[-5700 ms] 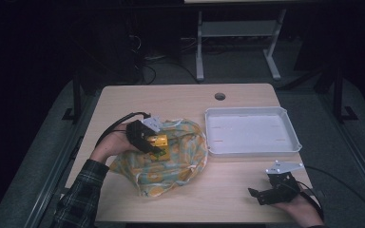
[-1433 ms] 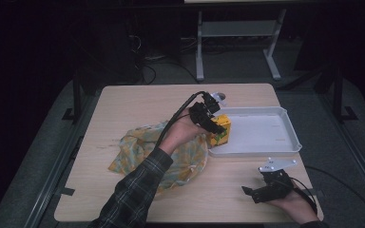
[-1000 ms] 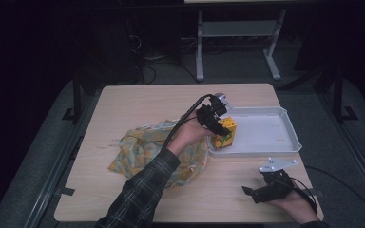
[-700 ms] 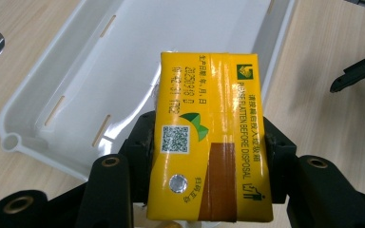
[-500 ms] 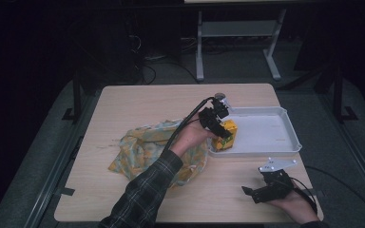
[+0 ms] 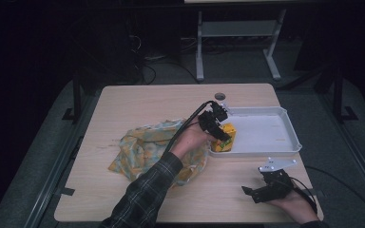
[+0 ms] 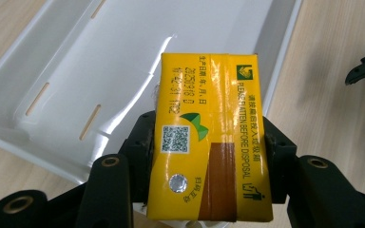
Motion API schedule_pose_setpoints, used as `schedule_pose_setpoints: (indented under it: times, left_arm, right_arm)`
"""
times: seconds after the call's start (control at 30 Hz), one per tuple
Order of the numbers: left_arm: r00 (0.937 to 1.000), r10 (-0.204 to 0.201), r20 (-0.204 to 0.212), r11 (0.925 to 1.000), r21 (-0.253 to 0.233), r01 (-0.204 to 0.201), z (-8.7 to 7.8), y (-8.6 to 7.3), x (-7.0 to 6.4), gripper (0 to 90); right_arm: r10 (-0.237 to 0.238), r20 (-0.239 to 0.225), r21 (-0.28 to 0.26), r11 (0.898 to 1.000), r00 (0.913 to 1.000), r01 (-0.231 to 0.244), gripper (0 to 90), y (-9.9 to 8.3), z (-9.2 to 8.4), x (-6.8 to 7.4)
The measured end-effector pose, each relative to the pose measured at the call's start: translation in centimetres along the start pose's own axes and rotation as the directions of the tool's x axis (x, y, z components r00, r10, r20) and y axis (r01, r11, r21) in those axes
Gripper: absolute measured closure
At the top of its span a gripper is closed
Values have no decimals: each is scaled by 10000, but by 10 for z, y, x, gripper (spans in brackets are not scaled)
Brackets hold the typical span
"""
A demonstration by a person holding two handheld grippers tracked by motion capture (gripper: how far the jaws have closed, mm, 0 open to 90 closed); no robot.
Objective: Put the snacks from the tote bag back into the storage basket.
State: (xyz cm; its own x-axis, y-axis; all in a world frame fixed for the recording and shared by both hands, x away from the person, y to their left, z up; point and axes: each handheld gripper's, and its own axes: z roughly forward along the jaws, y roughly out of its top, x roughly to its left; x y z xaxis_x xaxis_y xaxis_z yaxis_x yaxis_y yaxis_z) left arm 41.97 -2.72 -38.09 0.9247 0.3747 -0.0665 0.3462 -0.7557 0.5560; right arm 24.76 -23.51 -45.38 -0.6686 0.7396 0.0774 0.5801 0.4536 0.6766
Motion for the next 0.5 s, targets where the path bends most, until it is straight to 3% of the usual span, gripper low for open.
schedule_pose_setpoints:
  times: [0.5]
  left_arm:
    - [9991,433,-28,9991,11,-433,-2,-7,-5,495]
  right_arm:
    - [-10,-28,24,10000,10000,10,44,1,1,1]
